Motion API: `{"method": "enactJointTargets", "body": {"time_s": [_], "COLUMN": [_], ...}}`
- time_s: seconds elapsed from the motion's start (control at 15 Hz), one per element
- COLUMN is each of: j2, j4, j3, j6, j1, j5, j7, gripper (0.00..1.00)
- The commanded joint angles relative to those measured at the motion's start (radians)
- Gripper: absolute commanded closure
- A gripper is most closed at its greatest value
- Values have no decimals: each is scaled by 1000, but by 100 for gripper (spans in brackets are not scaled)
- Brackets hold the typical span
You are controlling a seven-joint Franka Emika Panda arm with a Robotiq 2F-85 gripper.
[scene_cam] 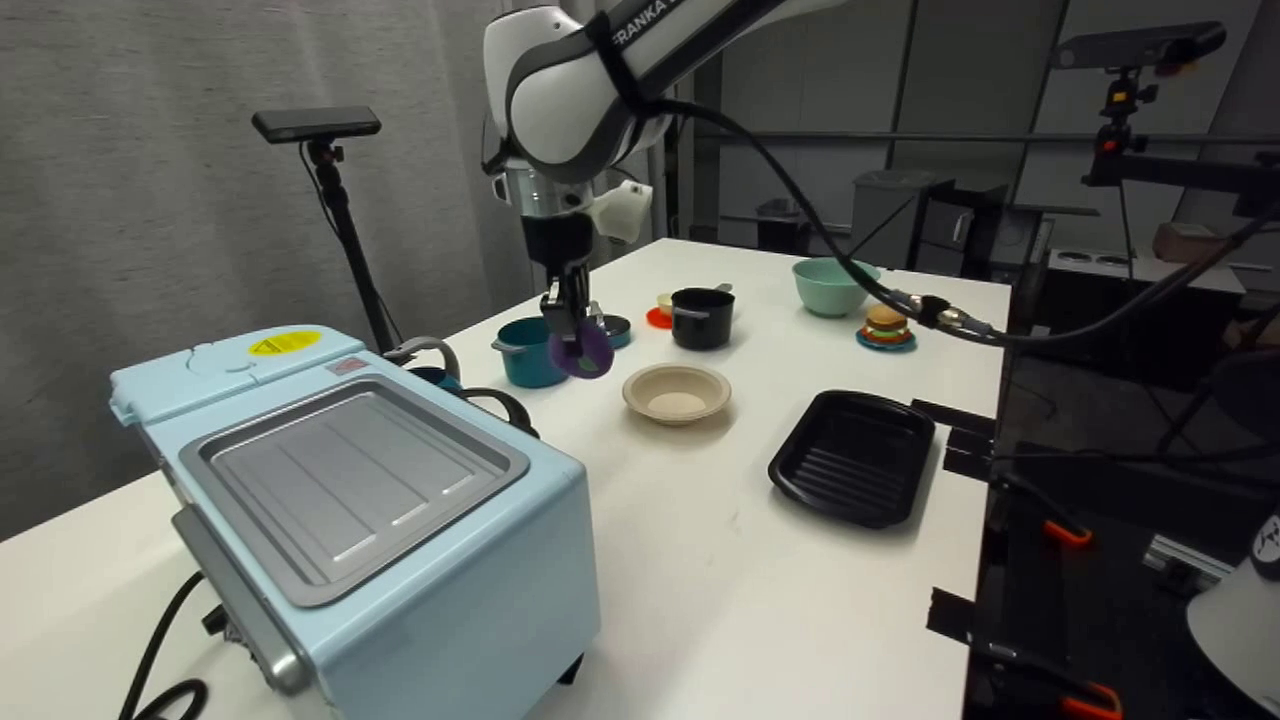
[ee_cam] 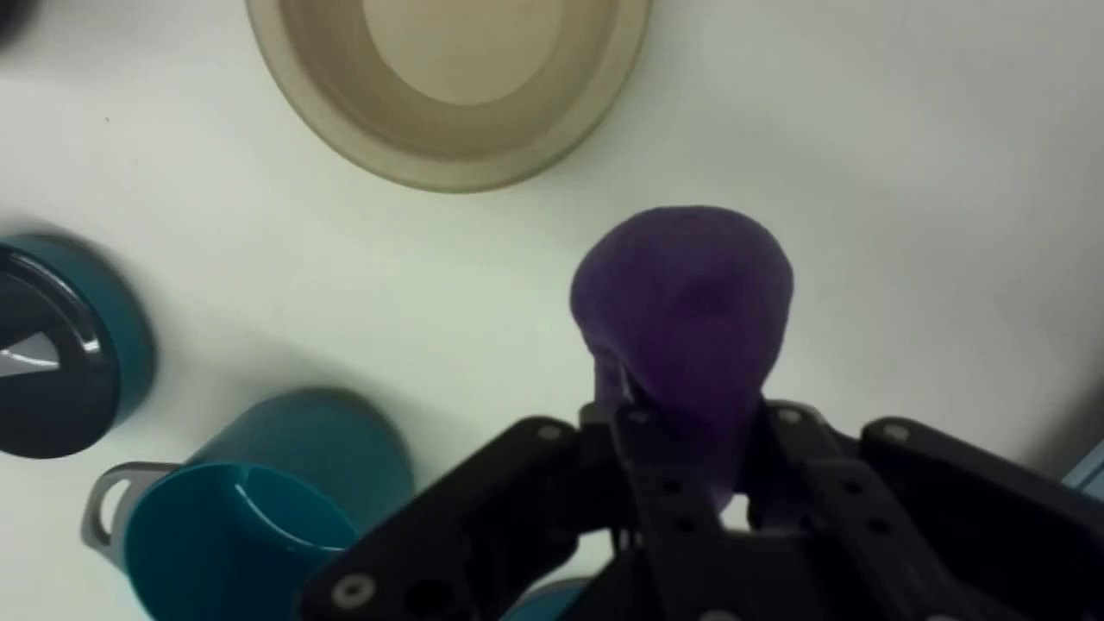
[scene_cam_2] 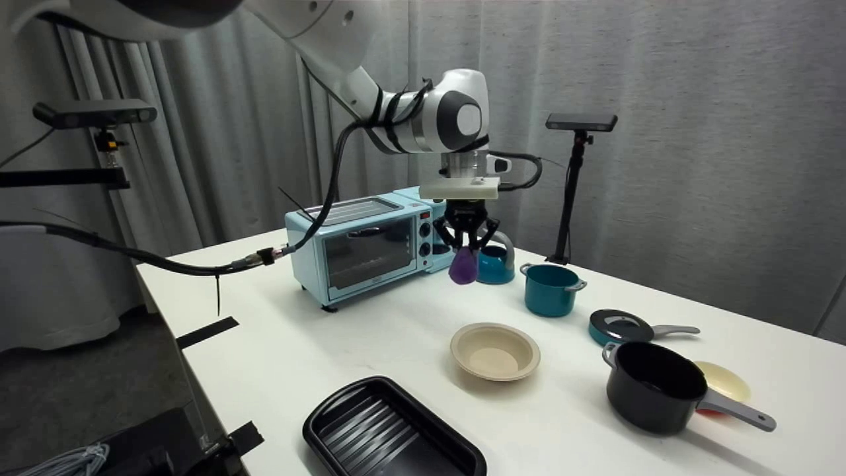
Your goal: Put the purple object in the cream white plate
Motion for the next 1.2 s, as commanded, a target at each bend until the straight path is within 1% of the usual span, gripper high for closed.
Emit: {"method": "enactJointTargets", "body": {"time_s": [0.0,0.27,0.47,0.67,1.13], "j2": [-139,-168,-143,-107,-18], "j4": [-213,-284,-284,-239,-188], "j3": [-24,-55,-71,-65,-86], "j6": [153,225,262,222,179], "j1": [-27,-59,-79,-106,-121], "j5": [-19,-11,0,32,25], "j7": [35,43,58,34,81], "gripper": [95,95,95,95,95]}}
